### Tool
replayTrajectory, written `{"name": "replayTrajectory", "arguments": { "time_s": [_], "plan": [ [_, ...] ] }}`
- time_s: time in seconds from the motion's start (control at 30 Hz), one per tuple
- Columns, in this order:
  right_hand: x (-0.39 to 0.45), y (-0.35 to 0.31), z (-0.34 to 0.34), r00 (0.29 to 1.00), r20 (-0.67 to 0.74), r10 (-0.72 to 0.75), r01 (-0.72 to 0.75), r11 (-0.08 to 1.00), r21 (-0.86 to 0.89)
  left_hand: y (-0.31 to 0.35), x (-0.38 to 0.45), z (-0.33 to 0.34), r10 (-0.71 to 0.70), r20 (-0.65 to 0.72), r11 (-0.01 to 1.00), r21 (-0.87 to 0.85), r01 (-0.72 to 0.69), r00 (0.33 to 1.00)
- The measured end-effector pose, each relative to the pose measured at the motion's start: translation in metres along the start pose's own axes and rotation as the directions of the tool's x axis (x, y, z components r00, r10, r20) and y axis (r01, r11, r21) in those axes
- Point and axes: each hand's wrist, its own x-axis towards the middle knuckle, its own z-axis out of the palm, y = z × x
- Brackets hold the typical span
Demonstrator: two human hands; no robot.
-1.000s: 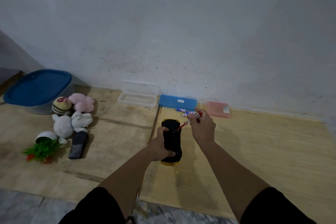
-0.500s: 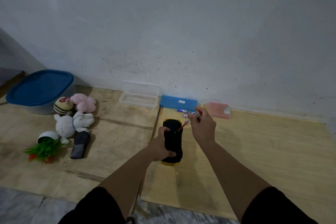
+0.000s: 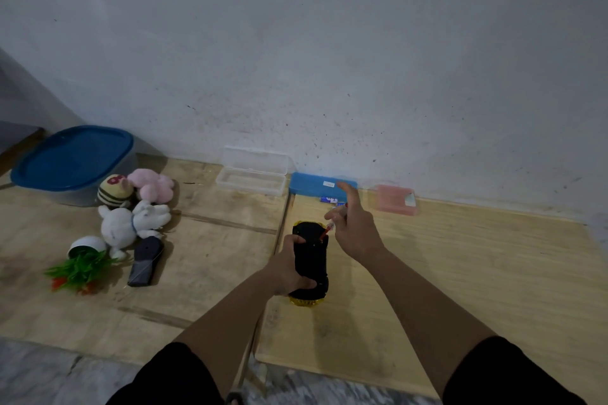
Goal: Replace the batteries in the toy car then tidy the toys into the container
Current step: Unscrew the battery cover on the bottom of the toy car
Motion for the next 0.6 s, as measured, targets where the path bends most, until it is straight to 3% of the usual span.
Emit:
{"name": "replayTrajectory", "arguments": {
  "time_s": [0.1,0.33,0.6],
  "plan": [
    [0.000,-0.006,0.004,0.996,0.056,-0.069,0.071,0.997,-0.033,-0.002,-0.001,0.000,-0.008,0.003,1.000,0.015,0.008,1.000],
    [-0.002,-0.018,0.014,0.985,0.028,-0.168,0.170,0.975,-0.140,-0.002,-0.006,0.000,0.007,0.027,1.000,0.014,-0.008,1.000],
    [-0.004,-0.022,0.019,0.980,0.013,-0.196,0.196,0.965,-0.174,-0.001,-0.010,-0.004,0.024,0.022,1.000,-0.003,-0.024,0.999]
  ]
}}
